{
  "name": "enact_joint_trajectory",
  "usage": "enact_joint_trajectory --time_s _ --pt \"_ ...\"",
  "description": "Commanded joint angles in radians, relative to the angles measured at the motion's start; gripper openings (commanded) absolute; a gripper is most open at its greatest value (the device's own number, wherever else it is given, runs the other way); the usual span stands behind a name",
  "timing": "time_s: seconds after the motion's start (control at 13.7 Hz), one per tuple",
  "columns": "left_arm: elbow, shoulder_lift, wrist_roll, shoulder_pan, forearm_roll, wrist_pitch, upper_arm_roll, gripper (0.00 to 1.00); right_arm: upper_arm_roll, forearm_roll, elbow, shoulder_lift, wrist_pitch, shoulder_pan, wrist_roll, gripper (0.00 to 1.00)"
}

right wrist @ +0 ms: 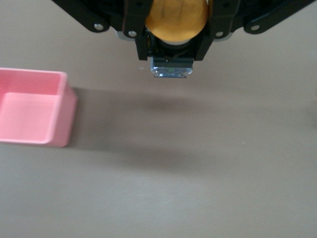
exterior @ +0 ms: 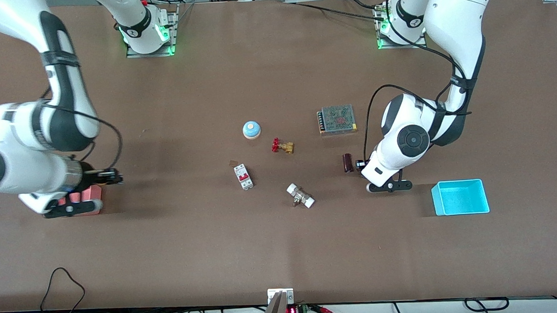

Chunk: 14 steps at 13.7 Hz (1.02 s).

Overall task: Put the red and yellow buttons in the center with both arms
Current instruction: 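Lift the buttons out of the boxes and carry them toward the table center, then lower the red button and open the left gripper while the right gripper carries yellow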

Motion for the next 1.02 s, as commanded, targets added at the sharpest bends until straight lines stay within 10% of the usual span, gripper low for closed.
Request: enact_joint_trajectory --time_s 0.0,0.36,0.95 --pt "0.009 -0.015 -0.004 0.001 -0.013 0.003 0.011 0.77 -0.010 0.007 -0.097 -0.016 0.078 0.054 0.071 0.23" --pt "0.025 -0.105 0.011 0.057 -0.007 -0.006 0.034 0.88 -0.004 0.008 -0.413 -0.083 0.447 0.130 0.188 0.23" --pt "0.026 -0.296 0.124 0.166 0.087 -0.146 0.039 0.95 0.004 0.008 -0.448 -0.017 0.603 0.155 0.268 0.23"
